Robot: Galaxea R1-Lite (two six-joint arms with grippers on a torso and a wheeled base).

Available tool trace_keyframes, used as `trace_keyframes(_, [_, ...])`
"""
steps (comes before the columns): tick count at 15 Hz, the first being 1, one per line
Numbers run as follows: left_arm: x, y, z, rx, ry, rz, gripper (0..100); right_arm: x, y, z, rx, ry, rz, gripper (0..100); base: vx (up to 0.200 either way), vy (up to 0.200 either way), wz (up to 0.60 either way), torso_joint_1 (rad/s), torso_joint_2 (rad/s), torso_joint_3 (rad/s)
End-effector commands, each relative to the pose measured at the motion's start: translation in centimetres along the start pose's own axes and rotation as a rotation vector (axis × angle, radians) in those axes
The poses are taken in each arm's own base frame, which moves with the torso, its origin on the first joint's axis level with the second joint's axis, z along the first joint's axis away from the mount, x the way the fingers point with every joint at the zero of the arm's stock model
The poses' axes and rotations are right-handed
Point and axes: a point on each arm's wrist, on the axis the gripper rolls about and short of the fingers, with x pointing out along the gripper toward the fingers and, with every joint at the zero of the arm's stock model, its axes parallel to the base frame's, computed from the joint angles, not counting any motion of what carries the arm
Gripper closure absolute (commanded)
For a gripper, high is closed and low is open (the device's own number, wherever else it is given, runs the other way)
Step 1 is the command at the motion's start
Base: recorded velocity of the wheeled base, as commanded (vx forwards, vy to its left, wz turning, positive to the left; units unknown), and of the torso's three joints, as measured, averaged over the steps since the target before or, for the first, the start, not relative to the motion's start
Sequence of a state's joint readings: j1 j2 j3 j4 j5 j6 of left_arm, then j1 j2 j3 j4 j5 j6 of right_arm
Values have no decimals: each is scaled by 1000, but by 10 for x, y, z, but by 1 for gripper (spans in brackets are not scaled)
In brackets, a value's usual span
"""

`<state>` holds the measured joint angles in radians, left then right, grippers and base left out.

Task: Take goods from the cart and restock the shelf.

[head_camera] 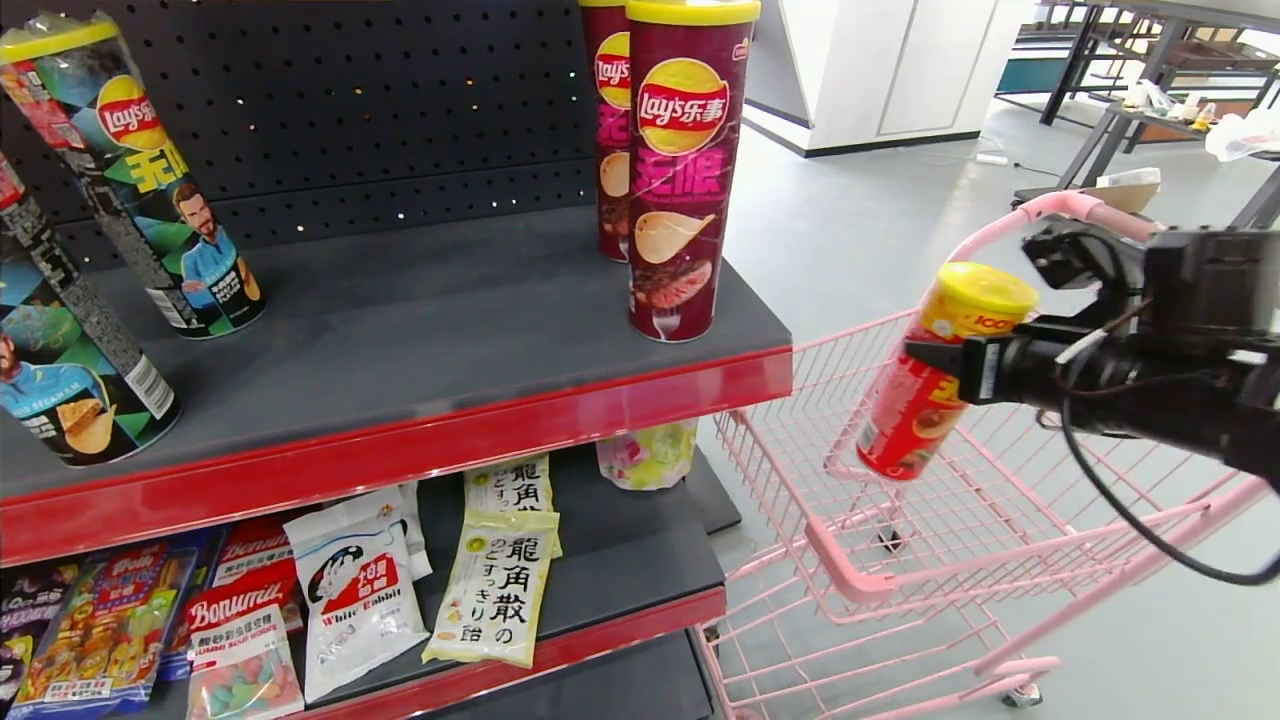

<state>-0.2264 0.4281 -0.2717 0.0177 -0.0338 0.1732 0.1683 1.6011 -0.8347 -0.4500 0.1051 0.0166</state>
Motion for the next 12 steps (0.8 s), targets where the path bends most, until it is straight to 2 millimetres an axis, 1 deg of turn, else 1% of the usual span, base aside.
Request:
trace_keyframes(1, [9, 1, 6, -2, 18, -24, 0, -100, 6, 22, -31, -79, -93, 100, 0, 0, 0, 0, 0, 0])
trace_keyframes(2, [12, 1, 6, 0, 28, -29, 0, -118, 10, 18, -36, -91, -94, 100, 0, 0, 0, 0, 0, 0])
trace_keyframes(3, [14, 1, 7, 12, 39, -30, 0, -135, 15, 9, -55, -93, -86, 100, 0, 0, 0, 0, 0, 0])
trace_keyframes(4, [15, 1, 7, 31, 45, -30, 0, -147, 19, -1, -79, -88, -86, 100, 0, 0, 0, 0, 0, 0])
trace_keyframes(5, [15, 1, 7, 33, 45, -30, 0, -148, 19, -1, -79, -88, -88, 100, 0, 0, 0, 0, 0, 0])
trace_keyframes(6, [15, 1, 7, 41, 45, -30, 0, -167, 21, -17, -104, -79, -95, 100, 0, 0, 0, 0, 0, 0])
trace_keyframes(9, [15, 1, 6, 45, 48, -29, 0, -182, 22, -27, -141, -65, -90, 100, 0, 0, 0, 0, 0, 0])
trace_keyframes(12, [15, 1, 6, 45, 51, -30, 0, -185, 22, -31, -162, -64, -91, 100, -200, 0, 0, 2, 2, 2])
